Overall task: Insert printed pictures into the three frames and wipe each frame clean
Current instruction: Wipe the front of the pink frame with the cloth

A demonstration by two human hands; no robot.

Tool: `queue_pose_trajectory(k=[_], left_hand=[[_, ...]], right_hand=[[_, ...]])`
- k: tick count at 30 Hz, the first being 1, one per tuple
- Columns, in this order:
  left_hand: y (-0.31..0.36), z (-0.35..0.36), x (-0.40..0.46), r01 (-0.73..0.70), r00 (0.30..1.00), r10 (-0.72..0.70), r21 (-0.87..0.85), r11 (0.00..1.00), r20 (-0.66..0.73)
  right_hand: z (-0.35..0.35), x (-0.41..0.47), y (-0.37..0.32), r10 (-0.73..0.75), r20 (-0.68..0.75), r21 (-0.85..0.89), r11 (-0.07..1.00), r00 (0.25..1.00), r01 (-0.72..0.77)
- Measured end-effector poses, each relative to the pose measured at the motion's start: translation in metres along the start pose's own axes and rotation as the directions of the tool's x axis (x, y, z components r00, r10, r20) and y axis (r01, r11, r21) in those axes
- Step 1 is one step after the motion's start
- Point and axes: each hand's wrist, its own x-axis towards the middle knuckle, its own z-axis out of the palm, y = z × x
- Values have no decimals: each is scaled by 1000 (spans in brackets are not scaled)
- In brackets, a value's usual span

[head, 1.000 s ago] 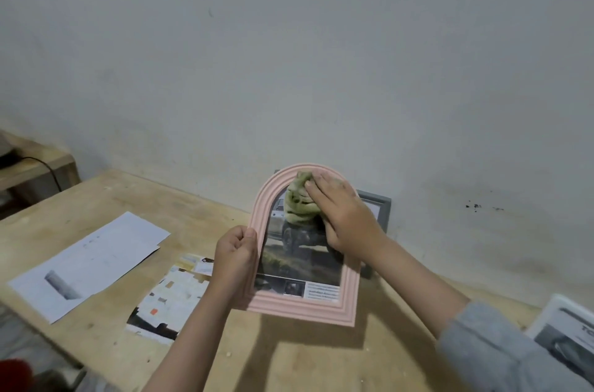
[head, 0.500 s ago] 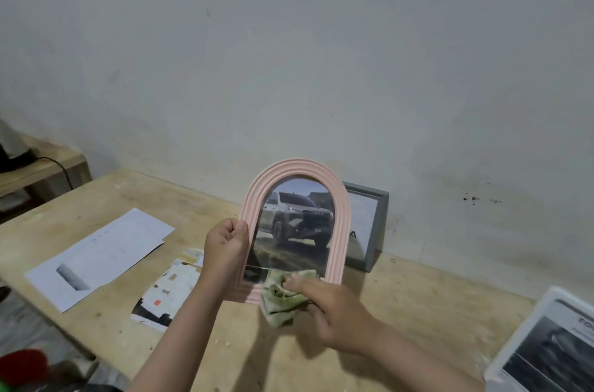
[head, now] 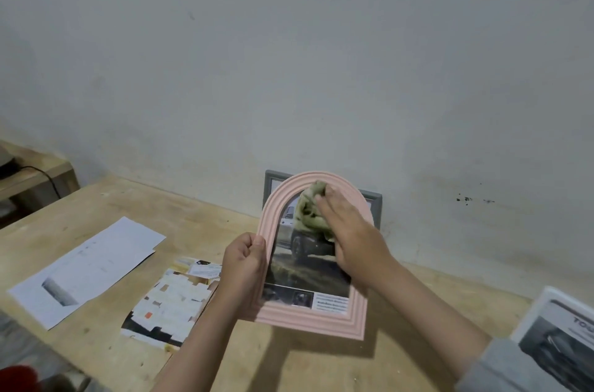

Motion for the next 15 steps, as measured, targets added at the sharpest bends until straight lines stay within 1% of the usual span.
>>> queue_pose_trajectory(k=[1,3,5,8,10,11,12,13,14,15], left_hand=[[1,3,-1,0,1000,0,-12,1000,-8],[3,5,-2,-6,999,5,-19,1000,-32],[3,4,-3,-47,997,47,5,999,-62],[-1,-2,0,-87,993,91,53,995,-77],[-3,-7,3,-102,991,108,71,992,-76],[-4,-8,4,-111,990,117,85,990,-75],[-5,-10,5,-117,989,125,105,988,-72],[-6,-10,6,-128,989,137,124,984,-63],[-7,-11,5,-129,989,138,138,982,-53],[-9,-10,5,-122,991,128,130,984,-45]], right_hand=[[7,-5,-3,-33,3,-34,999,999,33],[18,-20,-11,-60,42,-38,997,997,62],[31,-37,-18,-90,93,-3,996,992,91],[44,-63,-25,-194,159,49,981,968,189],[48,-79,-29,-215,229,148,972,949,185],[49,-84,-30,-205,269,237,961,941,142],[45,-85,-31,-185,332,344,937,925,63],[35,-82,-33,-150,414,430,902,898,-48],[24,-77,-33,-122,501,481,862,857,-159],[12,-70,-32,-97,556,505,829,826,-242]])
